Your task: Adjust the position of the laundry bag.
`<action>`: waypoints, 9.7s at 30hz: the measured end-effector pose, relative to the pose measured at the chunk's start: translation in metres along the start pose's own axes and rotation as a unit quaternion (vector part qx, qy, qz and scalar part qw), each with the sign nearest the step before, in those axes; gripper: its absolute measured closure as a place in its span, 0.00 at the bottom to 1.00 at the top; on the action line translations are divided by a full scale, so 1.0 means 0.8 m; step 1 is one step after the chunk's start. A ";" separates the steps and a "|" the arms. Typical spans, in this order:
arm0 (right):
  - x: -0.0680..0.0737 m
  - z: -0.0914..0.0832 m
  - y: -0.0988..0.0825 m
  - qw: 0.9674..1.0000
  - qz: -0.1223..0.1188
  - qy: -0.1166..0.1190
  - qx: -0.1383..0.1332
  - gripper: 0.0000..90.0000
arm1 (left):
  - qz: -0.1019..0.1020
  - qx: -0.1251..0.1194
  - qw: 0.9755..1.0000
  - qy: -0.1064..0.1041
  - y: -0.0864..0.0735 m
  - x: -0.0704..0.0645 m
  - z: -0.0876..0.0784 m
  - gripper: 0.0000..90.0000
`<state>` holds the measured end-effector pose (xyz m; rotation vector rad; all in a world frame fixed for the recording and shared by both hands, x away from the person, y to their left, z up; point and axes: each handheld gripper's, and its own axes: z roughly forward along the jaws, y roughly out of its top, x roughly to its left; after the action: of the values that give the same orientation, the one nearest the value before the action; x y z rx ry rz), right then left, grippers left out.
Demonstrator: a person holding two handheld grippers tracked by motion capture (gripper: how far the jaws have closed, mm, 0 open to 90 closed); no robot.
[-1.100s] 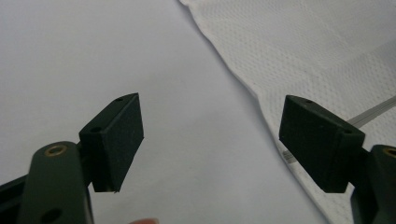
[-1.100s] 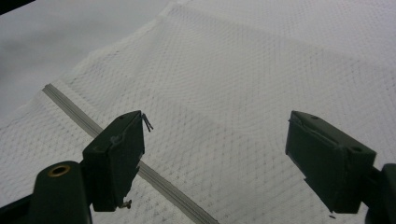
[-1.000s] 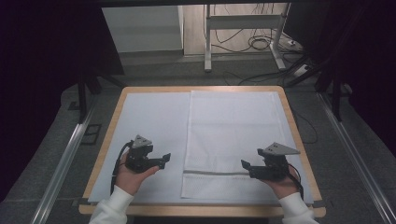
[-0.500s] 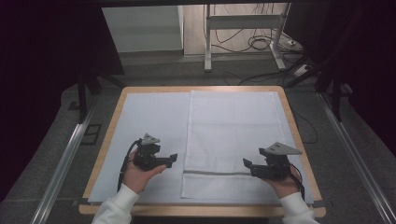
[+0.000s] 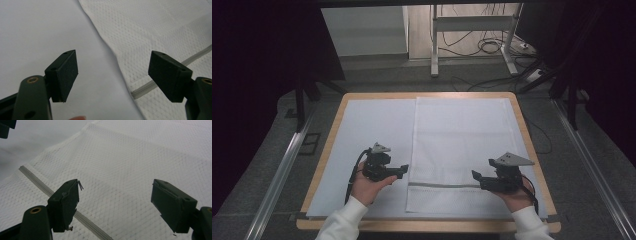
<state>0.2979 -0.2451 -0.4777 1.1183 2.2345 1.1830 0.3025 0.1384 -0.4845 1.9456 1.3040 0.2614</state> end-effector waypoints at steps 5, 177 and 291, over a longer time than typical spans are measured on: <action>0.001 0.001 -0.001 1.000 -0.007 -0.005 0.006 0.24 | 0.001 0.009 1.000 -0.005 0.003 -0.002 0.009 0.26; -0.132 0.003 -0.023 0.978 0.095 -0.112 0.147 0.96 | -0.015 0.061 0.996 -0.064 -0.001 0.003 0.076 0.99; -0.031 0.073 0.015 0.989 0.027 -0.047 0.139 0.97 | -0.074 0.034 0.997 -0.021 -0.048 0.116 -0.009 0.99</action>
<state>0.3563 -0.2304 -0.5025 1.3166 2.3598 0.8352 0.3141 0.2286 -0.5281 1.8889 1.4372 0.1056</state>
